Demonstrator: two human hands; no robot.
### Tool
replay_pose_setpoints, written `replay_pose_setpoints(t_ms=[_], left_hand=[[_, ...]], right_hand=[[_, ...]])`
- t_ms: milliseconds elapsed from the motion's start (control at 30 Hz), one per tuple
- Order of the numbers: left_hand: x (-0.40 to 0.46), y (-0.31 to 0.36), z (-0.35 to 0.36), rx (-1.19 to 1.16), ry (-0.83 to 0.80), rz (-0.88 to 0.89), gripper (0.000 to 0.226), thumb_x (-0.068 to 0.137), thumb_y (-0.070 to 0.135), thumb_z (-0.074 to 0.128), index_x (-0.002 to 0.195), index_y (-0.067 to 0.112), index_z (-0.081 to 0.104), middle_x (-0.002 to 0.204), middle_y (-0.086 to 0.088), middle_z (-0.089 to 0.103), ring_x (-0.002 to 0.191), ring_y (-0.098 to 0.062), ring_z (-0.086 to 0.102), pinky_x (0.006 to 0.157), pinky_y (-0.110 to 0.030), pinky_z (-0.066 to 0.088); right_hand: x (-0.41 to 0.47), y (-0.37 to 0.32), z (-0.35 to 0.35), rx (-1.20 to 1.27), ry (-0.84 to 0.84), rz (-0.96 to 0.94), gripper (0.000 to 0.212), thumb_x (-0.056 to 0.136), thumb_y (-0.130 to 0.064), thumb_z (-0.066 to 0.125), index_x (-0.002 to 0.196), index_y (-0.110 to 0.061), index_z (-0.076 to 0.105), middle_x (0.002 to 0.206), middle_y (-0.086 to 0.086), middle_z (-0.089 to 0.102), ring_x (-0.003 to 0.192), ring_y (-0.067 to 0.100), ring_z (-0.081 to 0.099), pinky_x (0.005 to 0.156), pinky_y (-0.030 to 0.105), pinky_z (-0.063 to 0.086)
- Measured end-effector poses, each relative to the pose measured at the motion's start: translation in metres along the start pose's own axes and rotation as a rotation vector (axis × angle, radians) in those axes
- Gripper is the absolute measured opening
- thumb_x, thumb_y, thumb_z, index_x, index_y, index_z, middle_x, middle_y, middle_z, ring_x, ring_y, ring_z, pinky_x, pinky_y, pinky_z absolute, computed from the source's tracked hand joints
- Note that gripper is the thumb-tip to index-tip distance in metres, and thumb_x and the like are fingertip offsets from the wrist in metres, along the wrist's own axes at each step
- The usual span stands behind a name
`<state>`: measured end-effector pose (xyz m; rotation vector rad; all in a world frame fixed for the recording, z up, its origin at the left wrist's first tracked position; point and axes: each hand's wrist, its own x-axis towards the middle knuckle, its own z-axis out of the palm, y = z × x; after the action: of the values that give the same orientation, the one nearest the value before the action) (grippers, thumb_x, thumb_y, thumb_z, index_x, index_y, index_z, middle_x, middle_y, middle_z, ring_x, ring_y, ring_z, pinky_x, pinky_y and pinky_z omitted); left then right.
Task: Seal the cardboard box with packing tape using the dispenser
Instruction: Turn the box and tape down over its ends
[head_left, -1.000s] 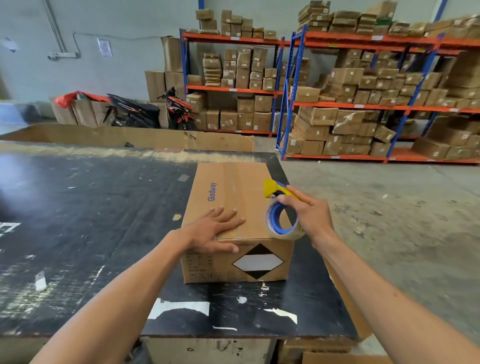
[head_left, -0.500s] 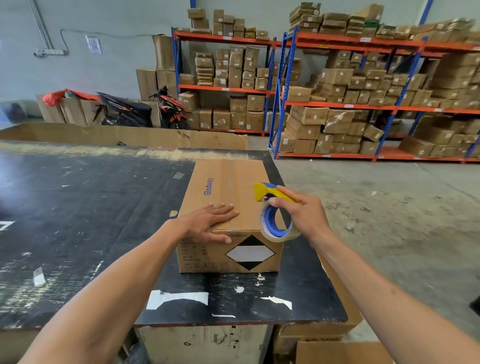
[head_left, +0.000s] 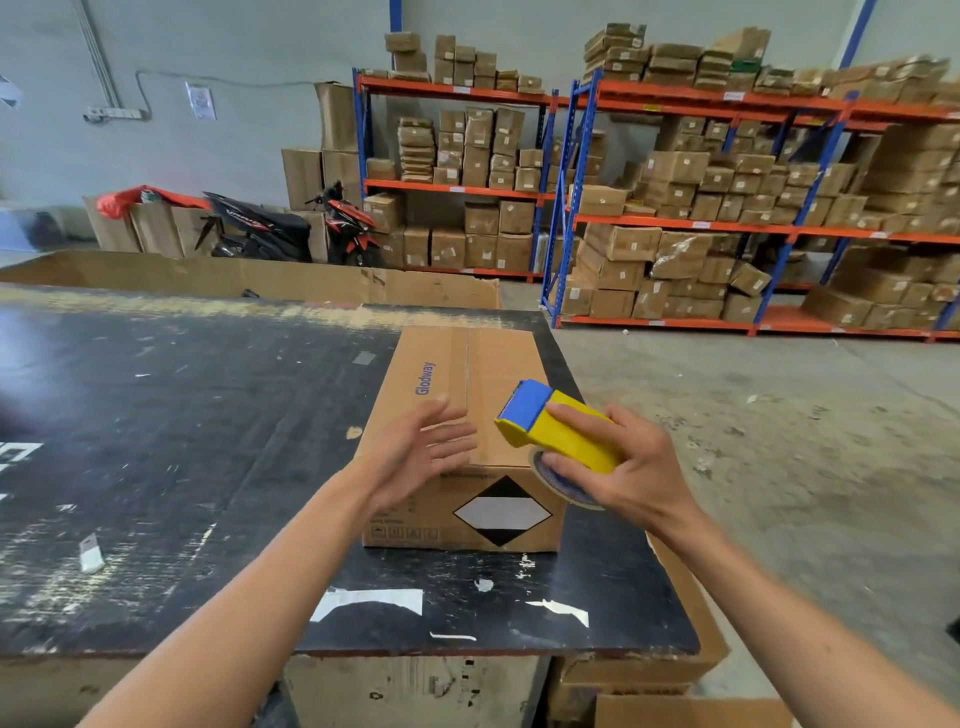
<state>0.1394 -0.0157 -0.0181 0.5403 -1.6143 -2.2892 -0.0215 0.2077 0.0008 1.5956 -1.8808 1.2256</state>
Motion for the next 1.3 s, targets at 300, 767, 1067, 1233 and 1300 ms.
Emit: replay_pose_setpoints(t_ms=[300,767,1067,1233,1300], left_hand=[[-0.048,0.033,0.005,-0.169,-0.047,-0.129,0.054,0.096,0.039,0.055,0.128,-0.005,0.058,0.123,-0.026,0.066,0.111,-0.035,0.067,0.091,-0.044,0.057],[-0.038,0.022,-0.012,0.009,0.337,-0.010,0.028,0.091,-0.004,0.061,0.118,0.000,0.069,0.101,-0.016,0.076,0.070,-0.017,0.074,0.055,-0.023,0.057],[-0.044,0.007,-0.060,0.313,0.656,0.183,0.040,0.082,0.011,0.079,0.120,0.007,0.069,0.095,-0.007,0.078,0.091,-0.019,0.074,0.089,-0.038,0.058],[-0.040,-0.020,-0.062,0.475,0.747,0.261,0.047,0.089,0.024,0.074,0.134,0.015,0.061,0.108,0.002,0.076,0.101,-0.003,0.068,0.104,-0.031,0.046],[-0.037,-0.028,-0.067,0.500,0.770,0.266,0.048,0.090,0.024,0.072,0.135,0.014,0.060,0.109,0.002,0.076,0.103,-0.004,0.068,0.107,-0.035,0.046]], right_hand=[[0.000,-0.010,0.033,-0.082,-0.133,-0.246,0.055,0.076,-0.042,0.083,0.128,-0.036,0.066,0.086,-0.002,0.049,0.069,0.007,0.046,0.062,0.017,0.039],[0.028,-0.021,0.050,0.015,-0.289,-0.267,0.059,0.078,-0.046,0.084,0.132,-0.036,0.064,0.085,-0.005,0.045,0.070,0.009,0.045,0.061,0.015,0.034],[0.046,0.014,0.021,-0.205,-0.517,-0.303,0.056,0.084,-0.057,0.063,0.138,-0.047,0.053,0.087,-0.003,0.050,0.065,0.012,0.049,0.054,0.020,0.035],[0.044,0.003,0.043,-0.299,-0.556,-0.309,0.053,0.079,-0.060,0.058,0.132,-0.051,0.058,0.081,-0.002,0.051,0.055,0.015,0.048,0.044,0.025,0.035],[0.041,-0.002,0.052,-0.324,-0.565,-0.316,0.051,0.077,-0.058,0.061,0.127,-0.050,0.062,0.077,-0.002,0.051,0.052,0.015,0.046,0.046,0.022,0.028]])
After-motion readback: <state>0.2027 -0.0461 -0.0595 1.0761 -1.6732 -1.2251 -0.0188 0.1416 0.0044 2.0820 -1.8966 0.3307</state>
